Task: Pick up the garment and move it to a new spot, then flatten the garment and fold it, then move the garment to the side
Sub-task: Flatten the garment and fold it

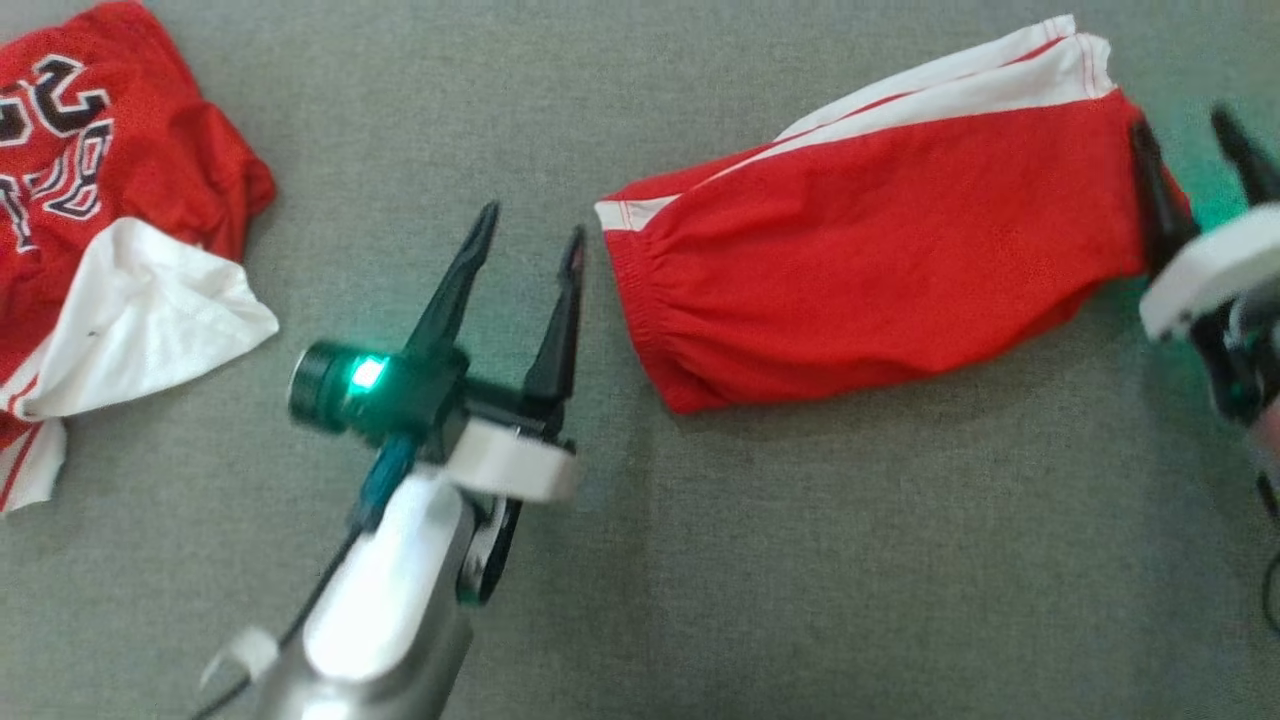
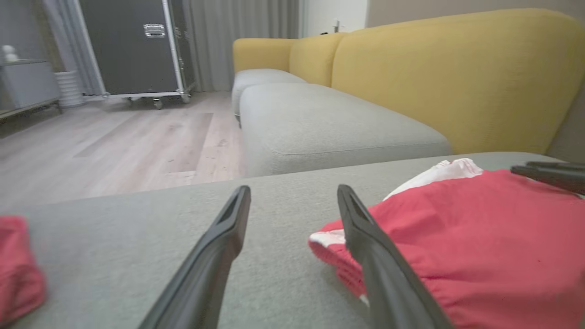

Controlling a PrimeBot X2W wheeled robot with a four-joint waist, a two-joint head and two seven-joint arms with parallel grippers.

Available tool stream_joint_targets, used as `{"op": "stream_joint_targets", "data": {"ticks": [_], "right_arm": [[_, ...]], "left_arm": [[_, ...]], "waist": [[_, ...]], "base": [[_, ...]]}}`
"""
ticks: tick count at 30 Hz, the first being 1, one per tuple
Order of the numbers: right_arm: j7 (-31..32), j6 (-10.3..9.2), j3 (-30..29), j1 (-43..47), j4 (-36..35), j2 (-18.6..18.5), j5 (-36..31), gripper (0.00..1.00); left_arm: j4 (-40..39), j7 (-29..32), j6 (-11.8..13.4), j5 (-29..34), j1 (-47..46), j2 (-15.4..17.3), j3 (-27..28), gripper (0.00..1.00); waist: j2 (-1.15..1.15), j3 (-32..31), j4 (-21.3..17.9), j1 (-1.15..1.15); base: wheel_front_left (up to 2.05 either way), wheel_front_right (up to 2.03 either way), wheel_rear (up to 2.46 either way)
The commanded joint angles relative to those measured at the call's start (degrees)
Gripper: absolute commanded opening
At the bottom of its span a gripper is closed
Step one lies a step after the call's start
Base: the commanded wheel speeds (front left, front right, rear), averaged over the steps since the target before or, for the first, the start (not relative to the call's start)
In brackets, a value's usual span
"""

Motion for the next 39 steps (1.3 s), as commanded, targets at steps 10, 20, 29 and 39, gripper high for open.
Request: {"op": "stream_joint_targets", "data": {"ticks": [10, 20, 29, 39], "right_arm": [[14.4, -0.04, -0.6, 7.4, 5.1, 2.3, 13.9, 0.84], [9.0, -0.04, -0.6, 11.7, 4.0, -0.4, 19.0, 0.0], [6.4, -0.04, -0.8, 20.1, 0.0, -6.8, 22.8, 0.0], [3.1, -0.04, 0.4, 16.3, -2.5, -7.7, 18.3, 0.0]], "left_arm": [[-16.2, -0.3, 5.1, 7.5, 14.0, 1.1, 5.8, 1.0], [-18.9, -0.3, 6.2, 8.1, 22.3, 1.2, 7.5, 1.0], [-18.3, -0.3, 6.3, 7.6, 25.9, 2.3, 10.7, 1.0], [-15.4, -0.3, 6.5, 7.6, 25.9, 2.1, 12.3, 1.0]], "waist": [[0.0, -5.1, 5.4, 0.01], [0.0, -10.9, 3.8, 0.01], [0.0, -14.4, -2.6, 0.01], [0.0, -14.7, -5.8, 0.01]], "base": [[0.0, 0.0, 0.0], [0.0, 0.0, 0.0], [0.0, 0.0, 0.0], [0.0, 0.0, 0.0]]}}
